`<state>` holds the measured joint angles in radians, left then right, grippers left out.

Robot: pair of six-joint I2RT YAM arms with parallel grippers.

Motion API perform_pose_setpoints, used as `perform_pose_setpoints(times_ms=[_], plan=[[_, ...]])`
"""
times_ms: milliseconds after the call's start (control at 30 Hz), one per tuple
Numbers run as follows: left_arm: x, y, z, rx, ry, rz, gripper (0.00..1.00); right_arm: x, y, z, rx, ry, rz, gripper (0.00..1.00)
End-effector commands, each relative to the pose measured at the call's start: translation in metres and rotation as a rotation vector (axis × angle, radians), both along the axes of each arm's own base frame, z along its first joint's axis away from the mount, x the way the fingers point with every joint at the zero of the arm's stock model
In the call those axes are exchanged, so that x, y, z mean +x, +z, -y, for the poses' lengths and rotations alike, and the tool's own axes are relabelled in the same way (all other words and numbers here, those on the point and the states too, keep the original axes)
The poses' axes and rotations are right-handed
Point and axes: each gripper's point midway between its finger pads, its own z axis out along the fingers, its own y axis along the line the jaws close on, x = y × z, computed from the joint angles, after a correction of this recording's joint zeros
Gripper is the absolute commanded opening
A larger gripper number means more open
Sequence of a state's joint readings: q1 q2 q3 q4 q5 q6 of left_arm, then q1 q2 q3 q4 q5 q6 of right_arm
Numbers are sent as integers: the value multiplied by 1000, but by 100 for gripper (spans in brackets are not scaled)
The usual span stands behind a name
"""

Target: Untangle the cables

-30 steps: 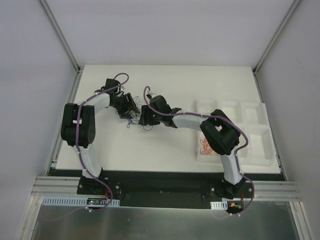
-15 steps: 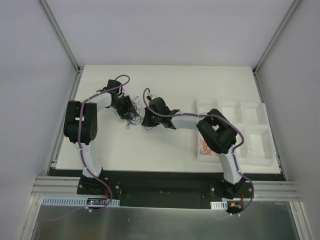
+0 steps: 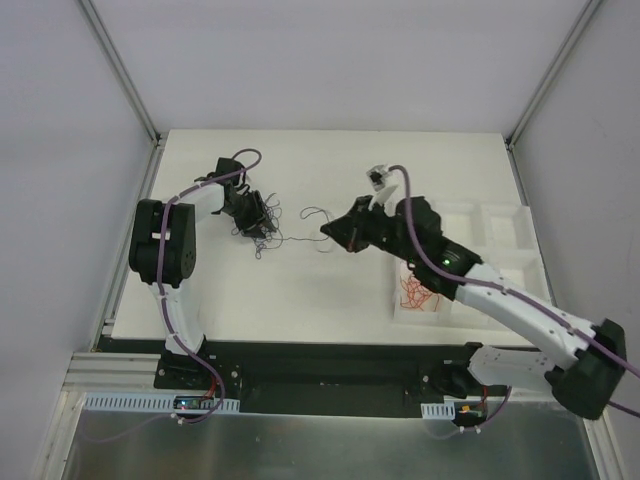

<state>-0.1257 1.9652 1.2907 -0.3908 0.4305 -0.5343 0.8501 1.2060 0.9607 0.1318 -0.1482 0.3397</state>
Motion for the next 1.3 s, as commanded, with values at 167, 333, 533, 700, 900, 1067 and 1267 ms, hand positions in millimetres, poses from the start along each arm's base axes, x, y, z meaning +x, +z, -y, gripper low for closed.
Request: perform_pose_setpoints(times_ms=[167, 333, 533, 700, 900, 1067, 1267], plan=[[-4, -18, -9, 77, -20, -42, 40, -36, 89, 118, -47, -227, 243, 0], [-4, -22, -12, 95, -16, -49, 40, -50, 121, 167, -79, -330, 312, 0], [-5, -21, -12, 93, -11, -54, 40, -60, 155, 200, -68, -401, 387, 0], [0, 8, -7, 58, -25, 18, 46, -54, 163, 211, -123, -449, 404, 0], [3, 63, -5, 42, -64, 176, 64, -47, 164, 230, -210, -526, 429, 0], [-2, 103, 0, 1, -83, 282, 73, -39, 183, 233, -252, -560, 461, 0], [-12, 136, 7, -55, -111, 373, 75, -21, 206, 223, -302, -574, 495, 0]])
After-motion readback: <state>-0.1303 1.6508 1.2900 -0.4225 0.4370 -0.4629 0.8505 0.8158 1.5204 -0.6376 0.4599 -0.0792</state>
